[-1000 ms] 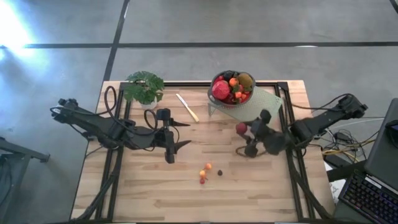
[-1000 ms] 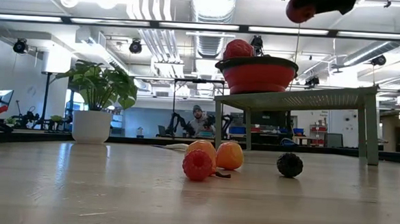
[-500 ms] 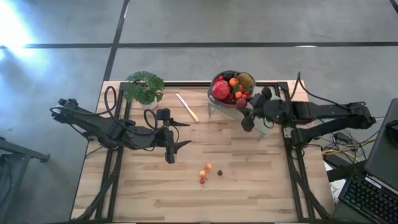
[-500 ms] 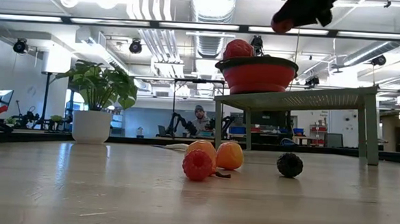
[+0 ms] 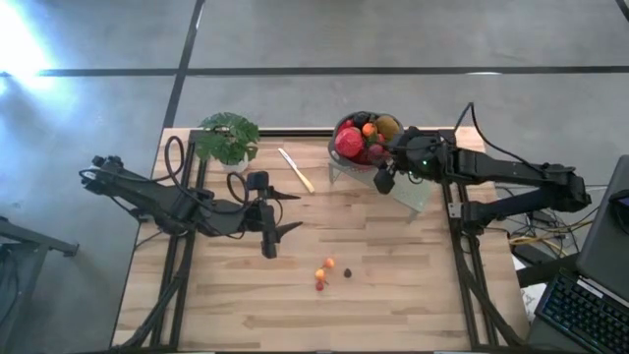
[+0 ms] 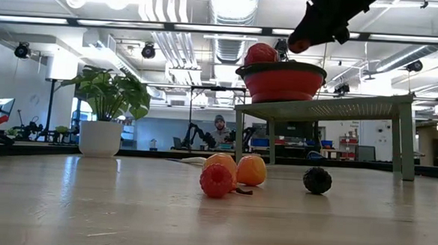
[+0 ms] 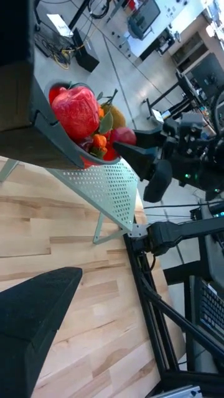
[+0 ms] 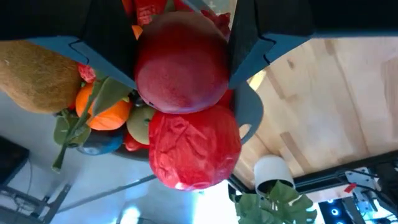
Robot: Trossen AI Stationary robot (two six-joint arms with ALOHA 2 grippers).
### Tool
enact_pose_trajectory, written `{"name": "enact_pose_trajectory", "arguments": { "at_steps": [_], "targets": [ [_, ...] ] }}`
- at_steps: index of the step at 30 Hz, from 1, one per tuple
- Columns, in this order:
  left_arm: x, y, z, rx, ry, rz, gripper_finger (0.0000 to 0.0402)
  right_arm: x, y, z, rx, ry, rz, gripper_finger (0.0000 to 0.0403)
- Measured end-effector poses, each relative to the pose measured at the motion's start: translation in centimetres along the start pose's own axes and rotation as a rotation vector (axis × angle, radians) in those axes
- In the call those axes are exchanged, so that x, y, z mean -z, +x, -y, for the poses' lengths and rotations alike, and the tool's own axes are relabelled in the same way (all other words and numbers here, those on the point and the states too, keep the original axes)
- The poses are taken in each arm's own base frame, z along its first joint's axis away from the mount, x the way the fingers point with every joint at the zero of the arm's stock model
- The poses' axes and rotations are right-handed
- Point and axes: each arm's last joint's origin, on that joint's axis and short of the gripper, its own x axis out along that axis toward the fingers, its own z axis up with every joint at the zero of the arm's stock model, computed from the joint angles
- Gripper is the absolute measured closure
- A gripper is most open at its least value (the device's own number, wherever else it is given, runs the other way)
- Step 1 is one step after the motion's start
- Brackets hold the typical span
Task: Pick & Place Fruit
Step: Put the pomegranate into the red gray colander on the shelf, then put the blackberry into the red gray colander on the shelf
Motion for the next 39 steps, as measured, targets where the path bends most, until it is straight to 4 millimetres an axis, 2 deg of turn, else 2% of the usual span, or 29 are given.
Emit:
{"name": "enact_pose_trajectory", "arguments": {
  "at_steps": [7,14,23,31,39],
  "targets": [
    [0.0,0.0,0.0,-0.002,-0.004,0.003,0.0129,-0.1,1.2,1.0,0.006,0.011,-0.016,0.0204],
    [-0.2,0.0,-0.1,-0.006,-0.019,0.02,0.0128,-0.2,2.7,2.0,0.018,0.048,-0.03,0.0193],
    [-0.2,0.0,-0.1,-0.006,-0.011,0.02,0.0129,0.2,4.1,1.8,0.01,0.051,-0.071,0.0197],
    [-0.2,0.0,-0.1,-0.006,-0.011,0.02,0.0129,0.2,4.4,1.7,0.01,0.048,-0.067,0.0154],
    [-0.2,0.0,-0.1,-0.005,-0.023,0.02,0.0129,-0.1,3.5,2.0,0.007,0.036,-0.041,0.0112]
  ]
}}
